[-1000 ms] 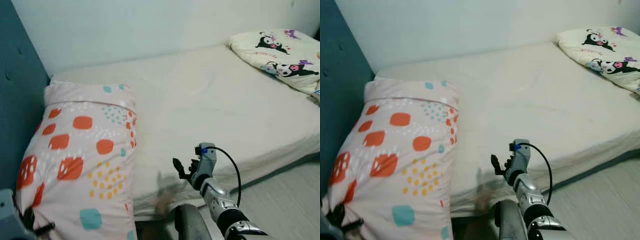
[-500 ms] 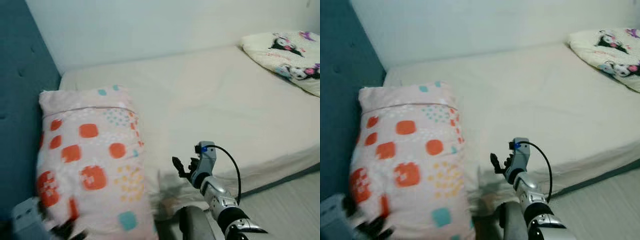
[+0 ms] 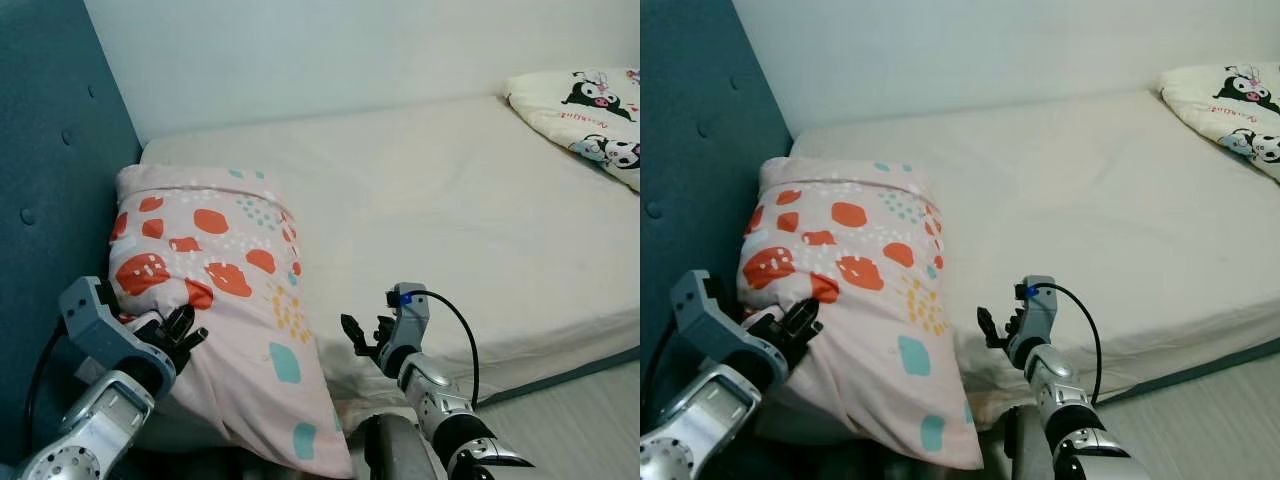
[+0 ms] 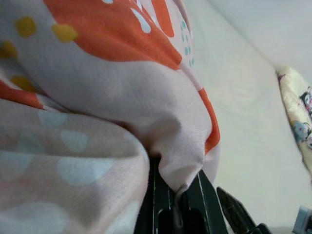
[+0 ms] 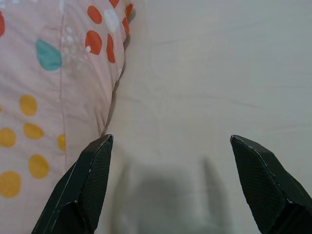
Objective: Clean up the room
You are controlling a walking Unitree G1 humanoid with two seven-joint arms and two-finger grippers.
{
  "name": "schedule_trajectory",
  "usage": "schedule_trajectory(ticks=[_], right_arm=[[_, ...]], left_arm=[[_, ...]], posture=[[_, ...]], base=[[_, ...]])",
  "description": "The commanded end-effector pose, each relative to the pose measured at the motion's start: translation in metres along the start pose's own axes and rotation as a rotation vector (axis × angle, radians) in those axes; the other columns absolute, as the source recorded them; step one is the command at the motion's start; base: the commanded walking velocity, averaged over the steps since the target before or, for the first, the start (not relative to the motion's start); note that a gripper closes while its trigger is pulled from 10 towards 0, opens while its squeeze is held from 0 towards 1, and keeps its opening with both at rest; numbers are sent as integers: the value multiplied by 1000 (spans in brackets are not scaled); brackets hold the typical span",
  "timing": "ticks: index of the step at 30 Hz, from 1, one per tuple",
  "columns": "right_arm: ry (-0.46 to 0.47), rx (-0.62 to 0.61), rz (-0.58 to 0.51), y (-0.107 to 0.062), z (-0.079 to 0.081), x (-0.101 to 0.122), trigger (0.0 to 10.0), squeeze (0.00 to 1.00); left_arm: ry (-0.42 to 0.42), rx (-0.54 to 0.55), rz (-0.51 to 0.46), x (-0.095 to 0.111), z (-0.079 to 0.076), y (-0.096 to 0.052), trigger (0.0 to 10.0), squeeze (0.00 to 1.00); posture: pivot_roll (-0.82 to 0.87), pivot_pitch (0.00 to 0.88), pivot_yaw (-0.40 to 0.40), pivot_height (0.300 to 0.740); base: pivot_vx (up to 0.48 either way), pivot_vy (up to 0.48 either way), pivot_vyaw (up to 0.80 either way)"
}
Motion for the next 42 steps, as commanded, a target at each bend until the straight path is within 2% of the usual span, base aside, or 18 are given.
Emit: schedule_trajectory(ticks=[1,4,5,6,8,9,10,14,16,22,24,25,27,28,29,30,37,42], right_arm=[[10,-1,22,-2,0,-8,10000,0],[12,-3,22,-2,0,-9,10000,0],[13,-3,23,-2,1,-10,10000,0],[14,-2,24,-2,1,-11,10000,0],[14,-1,25,-2,2,-11,10000,0],[14,0,26,-2,3,-12,10000,0],[15,2,26,-2,3,-12,10000,0],[14,1,23,-3,2,-12,10000,0],[14,0,22,-3,1,-11,10000,0],[13,-16,16,-6,-6,-10,10000,0],[16,-22,15,-6,-7,-10,10000,0],[15,-23,16,-6,-7,-10,10000,0],[15,-23,16,-6,-7,-10,10000,0],[15,-23,17,-6,-7,-11,10000,0],[15,-23,17,-6,-7,-11,10000,0],[13,-21,22,-6,-6,-12,10000,0],[9,-17,26,-6,-6,-11,10000,0],[9,-21,25,-6,-8,-10,10000,0]], left_arm=[[-43,-31,20,-4,-6,4,0,0],[-16,-17,66,-10,-3,6,0,0],[6,14,83,-12,2,8,6627,0],[32,47,98,-13,8,11,10000,0],[46,69,107,-14,11,13,10000,0],[114,112,127,-15,19,15,10000,0],[170,186,145,-16,32,16,10000,918],[318,351,181,-13,61,15,10000,1000],[333,362,184,-12,64,15,10000,1000],[550,357,239,-4,71,13,10000,1000],[752,288,303,1,71,12,10000,1000],[993,142,449,-6,69,3,10000,1000],[993,142,449,-6,69,3,10000,1000],[1081,85,519,-10,70,-3,10000,1000],[1081,85,519,-10,70,-3,10000,1000],[1315,-80,760,-20,79,-31,10000,1000],[1464,-322,996,-11,78,-73,10000,1000],[1451,-584,1081,-5,57,-93,10000,1000]], posture=[[-44,117,9,595],[-45,119,9,595],[-46,122,7,595],[-46,123,7,595],[-46,123,7,595],[-49,122,6,595],[-55,122,8,595],[-72,121,10,595],[-72,121,10,595],[-77,123,12,595],[-76,125,11,595],[-75,125,10,595],[-75,125,10,595],[-74,126,9,595],[-74,126,9,595],[-74,124,7,595],[-75,126,0,595],[-74,128,-1,595]], base=[[0,0,0],[0,0,0],[0,0,0],[0,0,0],[0,0,0],[0,0,0],[0,0,0],[0,0,0],[0,0,0],[0,0,0],[0,0,0],[0,0,0],[0,0,0],[0,0,0],[0,0,0],[0,0,0],[0,0,0],[0,0,0]])
Point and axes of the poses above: a point about 5 cm out from each wrist's last joint towards the gripper, its own y axis pointing out of the wrist towards the gripper, its own x axis along the axis of the wrist's last joint, z = x × y, the point moved 3 cm from there along y, pointing out of the wrist towards the gripper, and after that the axes turned 8 degrees about y, right-handed, at the moved point
